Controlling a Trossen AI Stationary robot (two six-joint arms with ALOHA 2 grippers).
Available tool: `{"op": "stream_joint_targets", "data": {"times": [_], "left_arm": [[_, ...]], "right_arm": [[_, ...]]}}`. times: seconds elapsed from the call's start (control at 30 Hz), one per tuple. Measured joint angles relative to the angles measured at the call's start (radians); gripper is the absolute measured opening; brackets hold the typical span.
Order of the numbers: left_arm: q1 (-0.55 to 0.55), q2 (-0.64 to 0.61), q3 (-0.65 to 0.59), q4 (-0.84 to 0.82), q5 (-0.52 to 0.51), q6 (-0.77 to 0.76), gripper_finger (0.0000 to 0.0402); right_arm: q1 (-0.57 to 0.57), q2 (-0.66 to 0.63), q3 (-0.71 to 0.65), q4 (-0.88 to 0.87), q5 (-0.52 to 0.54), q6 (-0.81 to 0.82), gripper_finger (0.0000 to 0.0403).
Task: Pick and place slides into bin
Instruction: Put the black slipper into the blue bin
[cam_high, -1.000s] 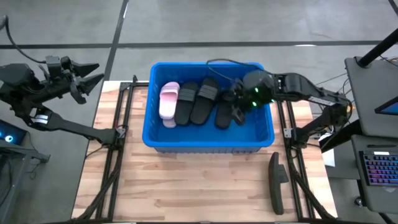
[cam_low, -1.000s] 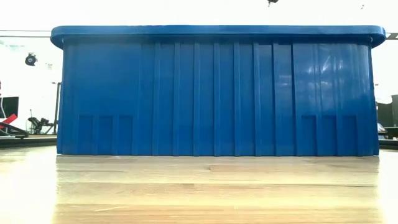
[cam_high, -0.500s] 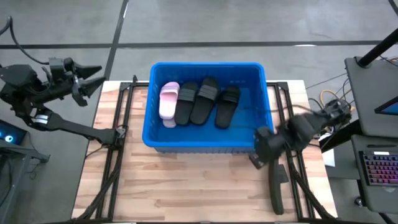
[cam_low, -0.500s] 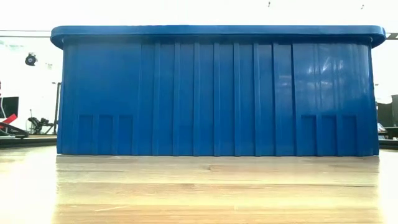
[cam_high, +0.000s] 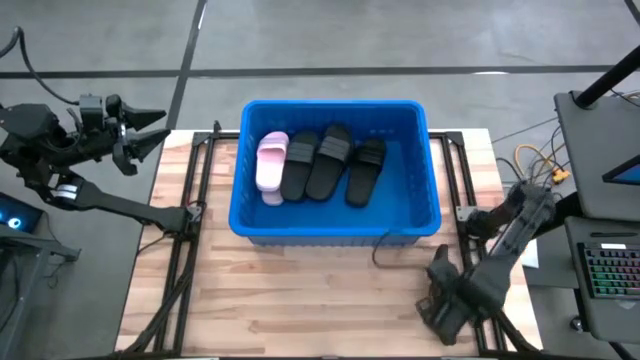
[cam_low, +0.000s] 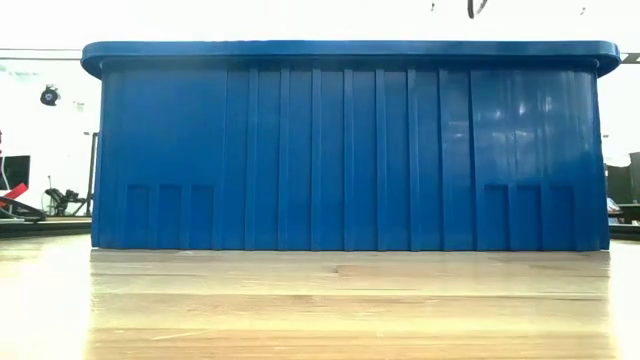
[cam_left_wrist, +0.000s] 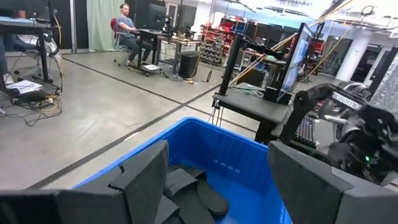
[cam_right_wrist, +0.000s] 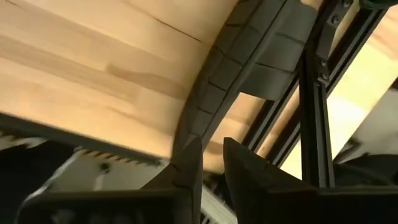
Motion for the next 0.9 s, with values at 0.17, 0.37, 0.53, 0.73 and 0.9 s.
{"op": "stream_joint_targets", "data": {"times": [0.17,0.37,0.53,0.73,0.9], "left_arm": [[0.0,0.0,0.0,0.0,0.0,0.0,0.026],[0.0,0.0,0.0,0.0,0.0,0.0,0.026],[0.0,0.0,0.0,0.001,0.0,0.0,0.026],[0.0,0.0,0.0,0.002,0.0,0.0,0.026],[0.0,0.0,0.0,0.002,0.0,0.0,0.026]], "right_arm": [[0.052,0.126,-0.001,-0.005,-0.001,0.0,0.0047],[0.085,0.263,-0.001,-0.006,-0.106,0.022,0.0043],[0.095,0.339,0.001,-0.002,-0.157,0.033,0.0042],[0.095,0.353,0.014,-0.004,-0.158,0.034,0.0043],[0.097,0.33,0.014,0.001,-0.099,0.038,0.0042]]}}
